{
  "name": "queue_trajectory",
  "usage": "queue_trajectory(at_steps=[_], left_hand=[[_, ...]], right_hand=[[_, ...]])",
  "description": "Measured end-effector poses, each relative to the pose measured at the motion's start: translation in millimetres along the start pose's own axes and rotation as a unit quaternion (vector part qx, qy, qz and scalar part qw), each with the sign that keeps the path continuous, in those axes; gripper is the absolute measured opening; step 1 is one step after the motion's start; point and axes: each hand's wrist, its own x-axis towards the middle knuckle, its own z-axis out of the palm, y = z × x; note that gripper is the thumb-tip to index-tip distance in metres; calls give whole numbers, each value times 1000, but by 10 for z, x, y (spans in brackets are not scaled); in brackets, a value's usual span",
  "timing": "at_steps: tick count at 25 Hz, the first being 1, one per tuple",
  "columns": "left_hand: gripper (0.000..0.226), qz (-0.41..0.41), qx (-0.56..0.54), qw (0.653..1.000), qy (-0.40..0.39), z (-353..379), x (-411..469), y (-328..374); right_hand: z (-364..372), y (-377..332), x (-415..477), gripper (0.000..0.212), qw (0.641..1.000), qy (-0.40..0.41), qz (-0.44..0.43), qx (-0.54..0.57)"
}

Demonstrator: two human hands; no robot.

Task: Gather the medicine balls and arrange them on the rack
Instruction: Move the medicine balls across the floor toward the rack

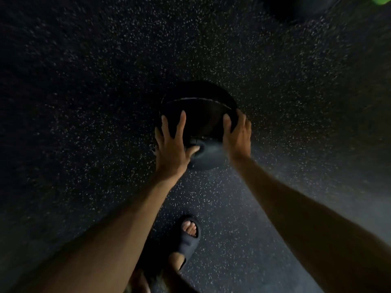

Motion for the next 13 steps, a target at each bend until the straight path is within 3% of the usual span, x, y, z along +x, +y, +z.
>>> queue_trajectory(at_steps=[4, 9, 13], left_hand=[[94, -40, 3, 999, -25, -293, 757, 363], [82, -66, 6, 997, -33, -450, 1433, 623], [70, -78, -14, 996, 34, -569, 1929, 726]], right_hand=[[157, 75, -315, 87, 996, -22, -84, -23], [116, -354, 252, 87, 999, -9, -47, -18], [25, -924, 920, 84, 998, -31, -9, -46]])
